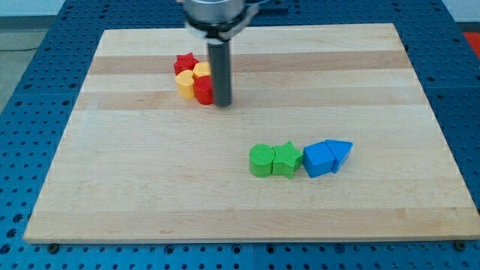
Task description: Separate the red circle from the yellow blocks
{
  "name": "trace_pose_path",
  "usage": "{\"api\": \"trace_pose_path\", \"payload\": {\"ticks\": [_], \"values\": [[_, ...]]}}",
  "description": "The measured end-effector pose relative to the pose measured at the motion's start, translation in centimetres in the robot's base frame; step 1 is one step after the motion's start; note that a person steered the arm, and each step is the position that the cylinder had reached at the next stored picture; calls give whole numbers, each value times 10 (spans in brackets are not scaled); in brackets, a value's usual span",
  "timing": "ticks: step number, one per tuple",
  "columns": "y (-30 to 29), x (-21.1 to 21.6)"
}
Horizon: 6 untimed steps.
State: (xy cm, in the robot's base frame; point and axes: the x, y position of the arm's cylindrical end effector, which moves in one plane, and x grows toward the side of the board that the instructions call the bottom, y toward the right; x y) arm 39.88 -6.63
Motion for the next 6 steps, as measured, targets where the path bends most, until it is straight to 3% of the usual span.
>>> {"api": "trace_pose_path", "payload": {"ticks": [2,3,4,6], "values": [[-82,8],[-119,-8],[-102,-28],[-16,-25]]}}
